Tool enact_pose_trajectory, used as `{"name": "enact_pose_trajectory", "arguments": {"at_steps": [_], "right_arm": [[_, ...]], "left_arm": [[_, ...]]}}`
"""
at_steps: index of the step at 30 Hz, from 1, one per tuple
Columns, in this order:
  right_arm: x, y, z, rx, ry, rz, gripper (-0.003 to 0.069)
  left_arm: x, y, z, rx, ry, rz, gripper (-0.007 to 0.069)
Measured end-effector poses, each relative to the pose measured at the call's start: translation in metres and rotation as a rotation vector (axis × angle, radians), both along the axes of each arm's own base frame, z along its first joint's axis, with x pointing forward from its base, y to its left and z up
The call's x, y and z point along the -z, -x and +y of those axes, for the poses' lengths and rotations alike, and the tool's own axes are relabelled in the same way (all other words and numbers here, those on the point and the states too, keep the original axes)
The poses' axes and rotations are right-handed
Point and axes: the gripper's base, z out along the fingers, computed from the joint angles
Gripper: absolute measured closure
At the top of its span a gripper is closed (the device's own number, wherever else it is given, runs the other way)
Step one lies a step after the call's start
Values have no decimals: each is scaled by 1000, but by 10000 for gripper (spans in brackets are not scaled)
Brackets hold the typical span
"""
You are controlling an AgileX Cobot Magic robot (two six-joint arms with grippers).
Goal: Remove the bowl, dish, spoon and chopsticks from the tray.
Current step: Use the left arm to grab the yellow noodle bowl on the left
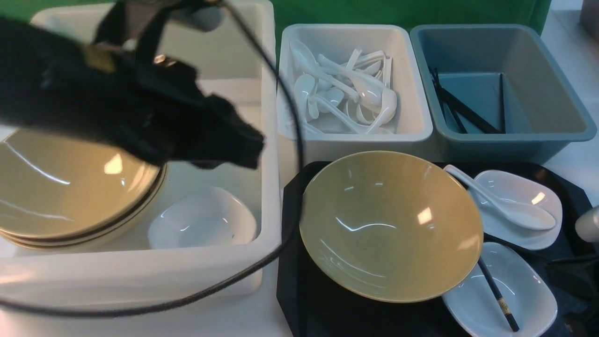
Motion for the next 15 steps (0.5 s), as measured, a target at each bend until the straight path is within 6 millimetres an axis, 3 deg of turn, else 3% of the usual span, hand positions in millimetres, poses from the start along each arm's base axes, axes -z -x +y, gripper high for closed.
{"name": "enact_pose_trajectory", "arguments": {"at_steps": [5, 7, 8, 12, 15], "right_arm": [[-10, -4, 3, -11, -10, -16, 624], [-11, -4, 3, -9, -13, -20, 624], [-12, -4, 3, -8, -16, -24, 624], [-13, -3, 3, -7, -20, -30, 624], [-13, -3, 3, -8, -21, -29, 624]], "left_arm": [[6, -36, -64, 173, -122, 117, 640], [6, -43, -74, 192, -148, 122, 640], [15, -55, -87, 212, -205, 146, 638], [34, -80, -104, 208, -292, 168, 616], [53, -100, -112, 182, -367, 165, 552]]}}
